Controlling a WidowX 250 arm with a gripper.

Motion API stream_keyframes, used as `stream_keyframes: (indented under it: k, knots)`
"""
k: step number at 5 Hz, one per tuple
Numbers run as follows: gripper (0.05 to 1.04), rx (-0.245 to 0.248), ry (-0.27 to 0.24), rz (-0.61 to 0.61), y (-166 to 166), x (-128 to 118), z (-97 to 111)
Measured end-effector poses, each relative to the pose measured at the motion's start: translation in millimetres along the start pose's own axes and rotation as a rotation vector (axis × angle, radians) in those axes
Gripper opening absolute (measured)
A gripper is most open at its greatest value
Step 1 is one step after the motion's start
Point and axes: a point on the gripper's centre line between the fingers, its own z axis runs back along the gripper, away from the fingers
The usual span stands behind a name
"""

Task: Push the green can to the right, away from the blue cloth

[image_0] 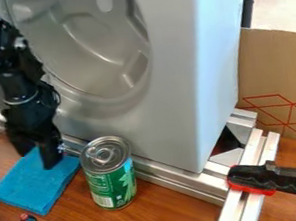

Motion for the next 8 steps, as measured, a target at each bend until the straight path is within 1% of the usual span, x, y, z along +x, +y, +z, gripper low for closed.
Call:
stream_keyframes:
  k: [1,2,3,4,5,6,7,8]
  knots:
    - [1.001,-0.001,0.019,-0.05,-6.0,15.9,-8.2]
    - [1.001,-0.009,0.011,-0.077,-8.5,25.7,-9.6]
    - [1.0,-0.052,0.011,-0.12,-26.7,30.9,-8.2]
    - [1.0,-0.114,0.023,-0.195,-59.2,31.3,-10.3]
    - [1.0,-0.214,-0.088,-0.243,-101.9,44.6,-11.0]
    - [1.0,-0.371,-0.199,-0.309,-129.7,53.8,-10.0]
    - [1.0,-0.379,-0.226,-0.361,-134.1,47.6,-7.7]
    - [1.0,-0.317,-0.184,-0.308,-130.1,45.5,-8.6]
